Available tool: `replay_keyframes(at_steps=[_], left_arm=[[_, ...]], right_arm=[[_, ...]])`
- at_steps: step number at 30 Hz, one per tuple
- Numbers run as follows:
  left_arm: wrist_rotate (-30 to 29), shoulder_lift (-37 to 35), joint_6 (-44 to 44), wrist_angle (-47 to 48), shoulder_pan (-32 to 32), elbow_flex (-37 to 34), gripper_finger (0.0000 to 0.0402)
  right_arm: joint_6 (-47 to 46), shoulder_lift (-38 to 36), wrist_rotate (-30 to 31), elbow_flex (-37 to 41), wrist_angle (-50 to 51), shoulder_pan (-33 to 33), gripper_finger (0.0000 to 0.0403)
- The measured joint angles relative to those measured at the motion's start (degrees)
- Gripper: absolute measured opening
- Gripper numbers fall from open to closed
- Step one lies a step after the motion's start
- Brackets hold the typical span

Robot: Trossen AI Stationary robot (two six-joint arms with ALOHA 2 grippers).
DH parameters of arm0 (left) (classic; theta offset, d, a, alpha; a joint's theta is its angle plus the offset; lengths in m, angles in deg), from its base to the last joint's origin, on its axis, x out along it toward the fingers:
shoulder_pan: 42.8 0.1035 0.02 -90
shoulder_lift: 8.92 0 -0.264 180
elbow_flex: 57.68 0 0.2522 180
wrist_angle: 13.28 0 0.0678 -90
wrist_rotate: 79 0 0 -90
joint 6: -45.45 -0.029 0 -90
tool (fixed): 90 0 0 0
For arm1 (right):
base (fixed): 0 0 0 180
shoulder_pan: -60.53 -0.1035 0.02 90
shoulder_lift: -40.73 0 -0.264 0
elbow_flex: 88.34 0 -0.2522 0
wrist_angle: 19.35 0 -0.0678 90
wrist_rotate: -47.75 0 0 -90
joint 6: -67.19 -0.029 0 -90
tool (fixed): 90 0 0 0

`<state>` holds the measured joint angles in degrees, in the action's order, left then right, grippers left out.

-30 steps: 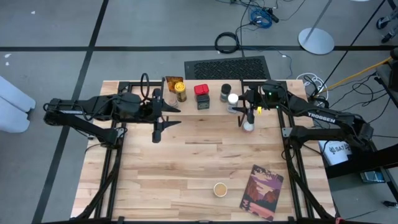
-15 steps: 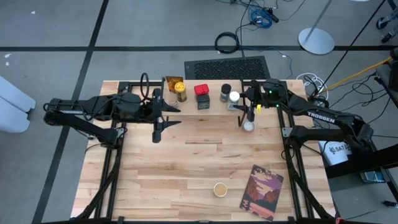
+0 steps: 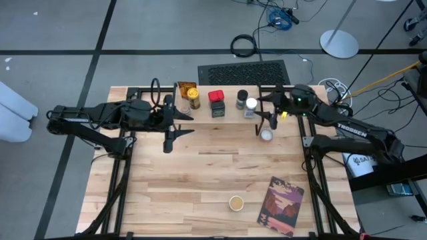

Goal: Shelf spices
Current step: Put the brown spice bottle on the shelf

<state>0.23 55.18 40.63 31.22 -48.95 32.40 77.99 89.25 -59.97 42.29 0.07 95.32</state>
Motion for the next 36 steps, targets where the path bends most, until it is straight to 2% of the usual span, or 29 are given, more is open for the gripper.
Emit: replay_keyframes(at_steps=[3, 8, 12, 20, 26, 28, 31, 36], left_arm=[[0.8, 0.3, 0.0, 0.0, 0.0, 0.0, 0.0195], [11.2, 2.1, -0.4, -1.7, -0.7, 0.0, 0.0195], [14.8, 3.3, -0.1, -2.9, -2.9, 0.0, 0.0195], [15.1, 7.2, 1.5, -5.5, -8.9, 0.0, 0.0195], [15.0, 13.1, 1.5, -9.4, -13.8, 0.0, 0.0195], [13.7, 15.3, 2.4, -10.6, -14.9, 0.0, 0.0202], [13.2, 18.9, 3.9, -11.3, -16.2, 0.0, 0.0229], [9.5, 25.3, 2.9, -14.9, -18.9, 0.0, 0.0301]], right_arm=[[-2.2, -3.2, 0.1, -0.2, 3.4, -0.8, 0.0281], [-6.1, -7.9, 1.2, -2.8, 9.4, -4.5, 0.0282], [-8.0, -10.4, 4.9, -6.6, 16.0, -9.9, 0.0282], [-16.4, -10.1, 5.7, -15.2, 21.4, -24.2, 0.0282], [-22.5, -6.7, 6.0, -17.4, 21.6, -36.5, 0.0282], [-24.6, -5.1, 7.8, -17.4, 21.7, -40.5, 0.0281], [-26.2, -1.9, 12.1, -17.4, 22.0, -46.6, 0.0281], [-27.0, 3.7, 19.1, -17.4, 20.8, -54.9, 0.0281]])
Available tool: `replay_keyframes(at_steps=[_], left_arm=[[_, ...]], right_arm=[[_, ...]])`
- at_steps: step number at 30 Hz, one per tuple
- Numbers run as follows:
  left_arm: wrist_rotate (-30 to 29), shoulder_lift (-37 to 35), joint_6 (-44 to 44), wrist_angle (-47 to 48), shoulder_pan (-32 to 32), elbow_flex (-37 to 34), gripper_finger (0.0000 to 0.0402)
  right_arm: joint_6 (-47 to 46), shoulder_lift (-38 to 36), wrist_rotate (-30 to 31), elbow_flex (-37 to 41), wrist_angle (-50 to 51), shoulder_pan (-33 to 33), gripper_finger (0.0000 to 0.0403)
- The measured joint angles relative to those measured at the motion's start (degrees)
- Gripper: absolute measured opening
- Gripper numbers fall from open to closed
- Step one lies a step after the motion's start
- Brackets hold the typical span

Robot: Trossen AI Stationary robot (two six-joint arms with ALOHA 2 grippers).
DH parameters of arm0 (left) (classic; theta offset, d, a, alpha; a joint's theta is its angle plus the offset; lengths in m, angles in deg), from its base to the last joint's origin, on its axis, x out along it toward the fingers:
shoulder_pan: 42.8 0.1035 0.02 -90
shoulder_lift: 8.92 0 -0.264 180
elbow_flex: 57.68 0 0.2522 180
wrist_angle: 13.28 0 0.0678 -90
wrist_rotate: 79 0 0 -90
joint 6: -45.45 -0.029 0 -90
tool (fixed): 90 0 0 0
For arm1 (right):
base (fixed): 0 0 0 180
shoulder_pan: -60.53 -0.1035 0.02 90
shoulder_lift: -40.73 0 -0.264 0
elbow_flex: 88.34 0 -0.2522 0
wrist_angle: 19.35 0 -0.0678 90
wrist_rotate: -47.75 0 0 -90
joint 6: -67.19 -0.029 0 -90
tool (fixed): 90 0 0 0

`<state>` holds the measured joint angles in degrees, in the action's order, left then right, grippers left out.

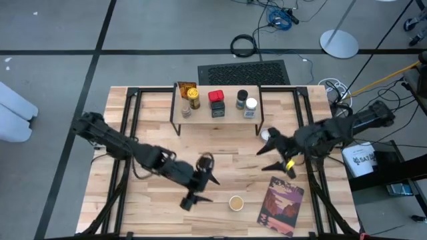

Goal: Shelf spices
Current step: Put the brown spice bottle on the shelf

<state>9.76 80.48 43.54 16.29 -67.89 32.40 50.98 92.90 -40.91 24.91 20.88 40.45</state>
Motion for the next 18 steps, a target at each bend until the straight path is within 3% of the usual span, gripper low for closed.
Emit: replay_keyframes(at_steps=[5, 11, 18], left_arm=[[-4.4, 5.9, -3.1, -5.0, -1.8, 0.0, 0.0344], [-5.4, 10.8, -1.4, -11.9, -2.0, 0.0, 0.0348], [-3.7, 13.5, 6.0, -12.6, -1.1, 0.0, 0.0348]], right_arm=[[-4.2, 5.4, 4.5, 0.0, -1.9, -5.0, 0.0281], [-10.3, 10.7, 8.5, 0.0, -1.6, -9.5, 0.0281], [-16.0, 13.7, 12.5, 0.0, -1.3, -13.7, 0.0281]])
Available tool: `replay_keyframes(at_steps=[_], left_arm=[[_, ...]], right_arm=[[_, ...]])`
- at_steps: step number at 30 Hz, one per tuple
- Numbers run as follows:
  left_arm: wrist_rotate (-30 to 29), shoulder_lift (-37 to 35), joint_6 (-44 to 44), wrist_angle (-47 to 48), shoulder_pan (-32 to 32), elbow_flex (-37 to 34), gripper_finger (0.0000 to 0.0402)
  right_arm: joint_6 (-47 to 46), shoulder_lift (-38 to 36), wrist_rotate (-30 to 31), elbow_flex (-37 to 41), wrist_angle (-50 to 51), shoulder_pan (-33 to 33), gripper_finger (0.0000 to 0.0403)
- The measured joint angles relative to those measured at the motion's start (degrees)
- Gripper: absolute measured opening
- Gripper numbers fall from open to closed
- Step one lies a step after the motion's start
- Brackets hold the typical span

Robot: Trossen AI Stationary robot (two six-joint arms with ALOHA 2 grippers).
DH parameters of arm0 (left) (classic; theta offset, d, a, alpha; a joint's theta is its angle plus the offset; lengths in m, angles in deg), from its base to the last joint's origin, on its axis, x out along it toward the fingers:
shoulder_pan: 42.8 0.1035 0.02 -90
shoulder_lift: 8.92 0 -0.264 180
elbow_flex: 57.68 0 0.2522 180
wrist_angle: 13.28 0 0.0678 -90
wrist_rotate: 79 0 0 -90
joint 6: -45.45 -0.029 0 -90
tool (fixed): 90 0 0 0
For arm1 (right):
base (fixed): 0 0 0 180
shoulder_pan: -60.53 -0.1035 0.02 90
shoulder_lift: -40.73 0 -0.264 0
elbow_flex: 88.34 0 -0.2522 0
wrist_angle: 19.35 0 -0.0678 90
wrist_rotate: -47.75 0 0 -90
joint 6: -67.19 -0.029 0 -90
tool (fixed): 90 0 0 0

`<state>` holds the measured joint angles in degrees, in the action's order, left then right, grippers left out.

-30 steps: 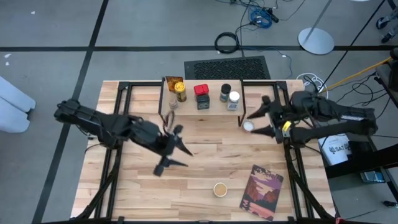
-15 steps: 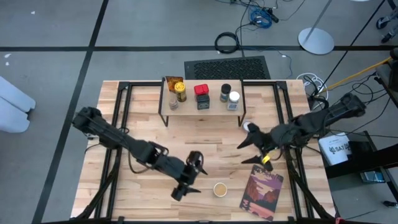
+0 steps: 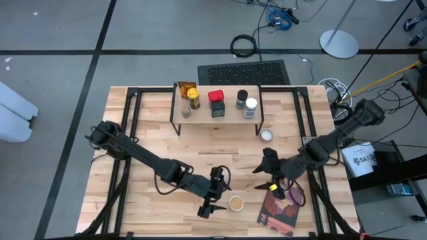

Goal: Shelf spices
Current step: Put the brown spice bottle on the shelf

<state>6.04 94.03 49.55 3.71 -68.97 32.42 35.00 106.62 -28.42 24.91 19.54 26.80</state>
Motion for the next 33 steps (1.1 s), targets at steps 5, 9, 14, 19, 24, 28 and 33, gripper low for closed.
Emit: replay_keyframes(at_steps=[5, 9, 14, 19, 24, 28, 33], left_arm=[[0.2, 2.7, -0.4, -2.1, -0.7, 0.0, 0.0348], [-2.9, 6.0, -1.4, -3.5, -1.5, 0.0, 0.0348], [-9.8, 9.0, -1.5, -8.5, -2.9, 0.0, 0.0348], [-10.4, 10.1, -0.2, -10.8, -3.6, 0.0, 0.0348], [-14.9, 10.1, 0.1, -10.3, -4.0, 0.0, 0.0348], [-14.6, 10.1, 3.8, -9.7, -3.8, 0.0, 0.0350], [-15.5, 10.7, 4.2, -8.5, -4.0, 0.0, 0.0366]], right_arm=[[-3.8, 1.7, 1.4, 0.0, -0.2, -2.3, 0.0281], [-5.5, 4.5, 1.2, 0.0, -1.7, -4.5, 0.0284], [-11.0, 9.0, 0.8, 0.0, -2.3, -6.9, 0.0308], [-13.1, 13.3, 2.0, 0.0, -4.9, -8.6, 0.0335], [-12.3, 17.0, 3.9, 0.0, -8.9, -9.2, 0.0345], [-11.2, 20.2, 4.1, 0.0, -10.5, -9.2, 0.0345], [-8.9, 23.2, 6.0, 0.0, -13.6, -9.2, 0.0346]])
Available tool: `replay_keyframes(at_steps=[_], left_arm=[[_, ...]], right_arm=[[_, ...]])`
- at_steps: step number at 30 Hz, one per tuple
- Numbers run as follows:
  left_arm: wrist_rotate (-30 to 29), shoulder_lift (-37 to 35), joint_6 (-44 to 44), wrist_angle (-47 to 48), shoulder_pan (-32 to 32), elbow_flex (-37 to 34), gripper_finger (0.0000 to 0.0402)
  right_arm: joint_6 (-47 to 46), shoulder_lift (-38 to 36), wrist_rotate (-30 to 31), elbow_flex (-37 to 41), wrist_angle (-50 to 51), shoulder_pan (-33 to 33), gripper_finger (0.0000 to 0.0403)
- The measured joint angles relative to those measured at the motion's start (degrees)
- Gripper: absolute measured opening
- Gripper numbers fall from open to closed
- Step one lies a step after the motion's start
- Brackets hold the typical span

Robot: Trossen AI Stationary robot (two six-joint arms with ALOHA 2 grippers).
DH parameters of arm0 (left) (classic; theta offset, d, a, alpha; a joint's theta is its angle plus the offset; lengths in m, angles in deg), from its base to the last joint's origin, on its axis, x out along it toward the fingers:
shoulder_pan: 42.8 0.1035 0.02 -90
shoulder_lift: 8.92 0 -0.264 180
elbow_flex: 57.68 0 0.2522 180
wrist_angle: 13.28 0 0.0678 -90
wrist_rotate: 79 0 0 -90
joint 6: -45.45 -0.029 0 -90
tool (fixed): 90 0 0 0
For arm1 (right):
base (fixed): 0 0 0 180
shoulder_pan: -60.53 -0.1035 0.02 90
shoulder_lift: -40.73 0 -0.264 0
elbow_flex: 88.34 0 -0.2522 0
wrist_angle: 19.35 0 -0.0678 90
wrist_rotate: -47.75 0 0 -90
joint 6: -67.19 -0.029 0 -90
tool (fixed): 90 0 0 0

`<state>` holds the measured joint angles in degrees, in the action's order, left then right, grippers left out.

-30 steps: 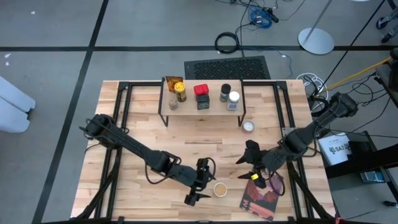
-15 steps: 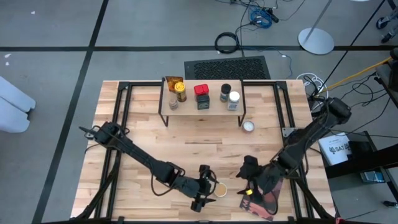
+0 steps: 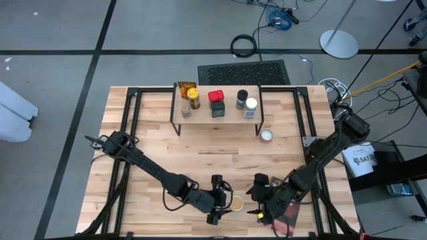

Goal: Shelf spices
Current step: Put the brown spice bottle on the shelf

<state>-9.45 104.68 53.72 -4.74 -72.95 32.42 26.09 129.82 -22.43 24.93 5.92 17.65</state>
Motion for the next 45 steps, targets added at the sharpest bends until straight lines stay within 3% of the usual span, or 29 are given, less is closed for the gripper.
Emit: replay_keyframes(at_steps=[5, 13, 28, 45], left_arm=[[-3.1, -0.1, 0.0, 0.0, -0.1, 0.0, 0.0370], [-2.4, -0.1, 2.3, 3.2, 0.5, 0.0, 0.0370], [-2.6, -0.1, 3.3, 2.9, 2.2, 0.0, 0.0370], [-2.1, -0.1, 3.3, 2.7, 2.4, 0.0, 0.0370]], right_arm=[[0.1, 1.6, 0.6, 0.0, -1.6, 0.7, 0.0362], [1.3, 2.9, 0.8, 0.0, -4.0, 2.4, 0.0391], [4.5, 2.9, 1.3, 0.0, -7.5, 3.8, 0.0389], [4.2, 2.9, -2.1, 0.0, -6.7, 5.0, 0.0352]])
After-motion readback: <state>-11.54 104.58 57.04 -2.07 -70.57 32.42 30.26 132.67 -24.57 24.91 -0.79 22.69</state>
